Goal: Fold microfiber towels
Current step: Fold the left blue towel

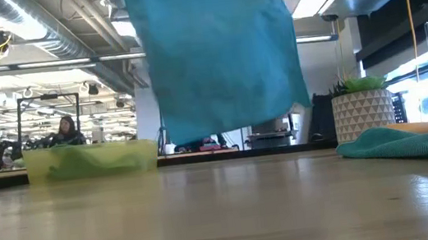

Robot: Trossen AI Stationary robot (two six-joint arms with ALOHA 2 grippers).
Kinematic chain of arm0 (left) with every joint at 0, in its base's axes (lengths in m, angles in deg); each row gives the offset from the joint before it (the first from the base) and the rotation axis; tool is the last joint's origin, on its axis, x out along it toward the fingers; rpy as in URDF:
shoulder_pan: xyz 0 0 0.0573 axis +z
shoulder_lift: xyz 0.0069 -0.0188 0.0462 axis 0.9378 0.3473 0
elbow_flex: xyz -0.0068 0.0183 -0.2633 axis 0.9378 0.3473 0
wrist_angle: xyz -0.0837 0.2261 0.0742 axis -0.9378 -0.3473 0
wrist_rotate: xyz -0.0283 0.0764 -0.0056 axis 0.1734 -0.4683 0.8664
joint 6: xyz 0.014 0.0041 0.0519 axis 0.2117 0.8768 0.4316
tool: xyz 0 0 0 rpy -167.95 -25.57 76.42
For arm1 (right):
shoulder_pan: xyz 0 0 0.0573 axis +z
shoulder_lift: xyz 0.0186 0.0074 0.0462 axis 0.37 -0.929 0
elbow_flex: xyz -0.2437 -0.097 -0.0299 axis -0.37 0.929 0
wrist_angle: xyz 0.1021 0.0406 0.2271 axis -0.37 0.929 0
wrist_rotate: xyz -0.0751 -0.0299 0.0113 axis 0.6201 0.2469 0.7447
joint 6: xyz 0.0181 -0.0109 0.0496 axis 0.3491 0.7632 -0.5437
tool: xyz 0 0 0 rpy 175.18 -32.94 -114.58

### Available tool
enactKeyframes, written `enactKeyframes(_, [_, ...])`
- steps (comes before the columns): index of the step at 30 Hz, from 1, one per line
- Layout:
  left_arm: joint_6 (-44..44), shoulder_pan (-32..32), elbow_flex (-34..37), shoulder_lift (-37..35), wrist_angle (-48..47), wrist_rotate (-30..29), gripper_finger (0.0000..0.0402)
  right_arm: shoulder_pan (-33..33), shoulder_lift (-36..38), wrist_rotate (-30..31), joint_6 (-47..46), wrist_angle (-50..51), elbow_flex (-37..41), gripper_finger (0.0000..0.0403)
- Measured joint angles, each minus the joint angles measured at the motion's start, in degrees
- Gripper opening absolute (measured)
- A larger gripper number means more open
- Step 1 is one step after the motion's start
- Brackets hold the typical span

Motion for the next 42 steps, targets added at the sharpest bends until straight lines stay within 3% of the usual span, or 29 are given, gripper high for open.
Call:
enactKeyframes(8, [8.4,10.1,0.1,1.6,4.1,1.7,0.0,-6.1,-2.1,0.1,-0.4,0.3,3.1,0.001])
enactKeyframes(15, [8.2,10.3,0.0,1.0,4.5,8.8,0.0,-2.9,-0.3,0.2,-2.1,0.3,3.1,0.001])
enactKeyframes(22, [-1.7,1.1,0.4,0.3,-1.4,21.2,0.0,2.0,0.8,-22.6,-20.7,15.5,3.6,0.001])
enactKeyframes(27, [-11.2,-7.9,6.5,0.3,0.1,27.9,0.0,6.9,0.6,-37.7,-26.4,17.8,12.2,0.001])
enactKeyframes(31, [-18.8,-15.3,14.8,0.3,5.5,30.2,0.0,10.9,0.6,-44.0,-29.9,14.9,20.9,0.001])
enactKeyframes(37, [-32.0,-24.8,27.6,0.3,23.5,34.4,0.0,15.5,0.6,-53.1,-35.0,8.3,31.3,0.001])
enactKeyframes(42, [-39.9,-29.9,34.1,0.4,32.0,34.5,0.0,17.2,0.5,-56.4,-36.7,1.2,36.1,0.001])
